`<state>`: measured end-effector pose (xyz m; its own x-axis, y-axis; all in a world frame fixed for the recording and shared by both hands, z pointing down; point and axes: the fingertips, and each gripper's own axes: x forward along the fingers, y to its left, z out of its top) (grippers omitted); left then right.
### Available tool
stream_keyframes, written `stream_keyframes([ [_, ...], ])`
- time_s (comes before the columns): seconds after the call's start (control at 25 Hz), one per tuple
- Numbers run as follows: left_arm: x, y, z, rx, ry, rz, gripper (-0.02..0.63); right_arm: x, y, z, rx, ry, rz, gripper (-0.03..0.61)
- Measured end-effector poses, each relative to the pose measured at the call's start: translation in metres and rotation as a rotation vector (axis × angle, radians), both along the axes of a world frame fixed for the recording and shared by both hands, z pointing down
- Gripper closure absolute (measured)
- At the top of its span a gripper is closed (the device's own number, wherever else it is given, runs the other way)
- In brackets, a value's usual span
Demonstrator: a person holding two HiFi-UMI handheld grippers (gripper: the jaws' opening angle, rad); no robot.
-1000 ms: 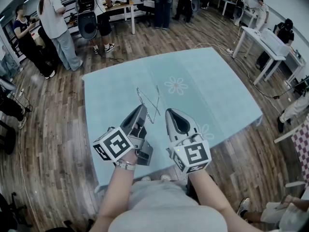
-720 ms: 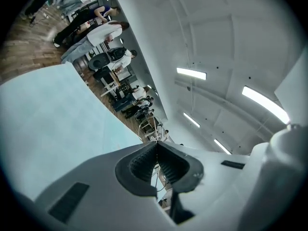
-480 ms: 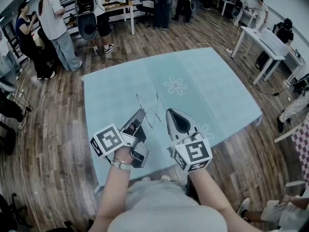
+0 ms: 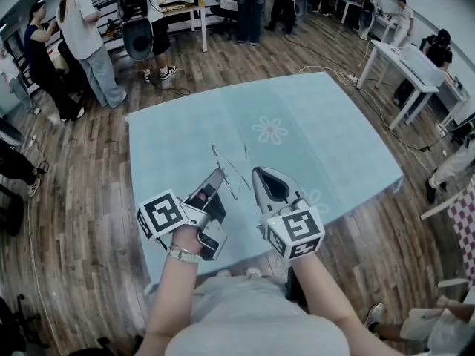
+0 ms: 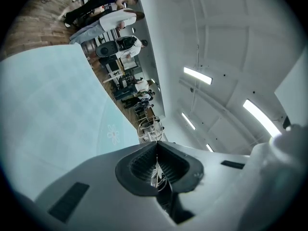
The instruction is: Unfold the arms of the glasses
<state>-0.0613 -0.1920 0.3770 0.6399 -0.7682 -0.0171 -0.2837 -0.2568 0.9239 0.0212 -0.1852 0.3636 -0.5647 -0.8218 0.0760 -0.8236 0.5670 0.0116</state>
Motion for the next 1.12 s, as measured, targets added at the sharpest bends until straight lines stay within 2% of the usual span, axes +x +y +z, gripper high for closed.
stream_keyframes([
  [0.36, 0.011, 0.007, -0.005, 0.003, -0.027, 0.087, 0.603, 0.002, -0.014, 0.009, -0.034, 0.024, 0.019, 0.571],
  [0.64, 0.02, 0.011, -0.009, 0.022, 0.006, 0.126, 0.603, -0.007, -0.01, 0.014, -0.036, 0.026, -0.032, 0.571],
  [0.8, 0.014, 0.009, -0.004, 0.0, -0.034, 0.105, 0.603, -0.013, -0.003, 0.013, -0.035, 0.032, -0.09, 0.571],
  [1.12, 0.008, 0.006, -0.007, -0.008, -0.027, 0.067, 0.603, 0.004, 0.013, 0.007, -0.015, 0.031, -0.126, 0.571],
])
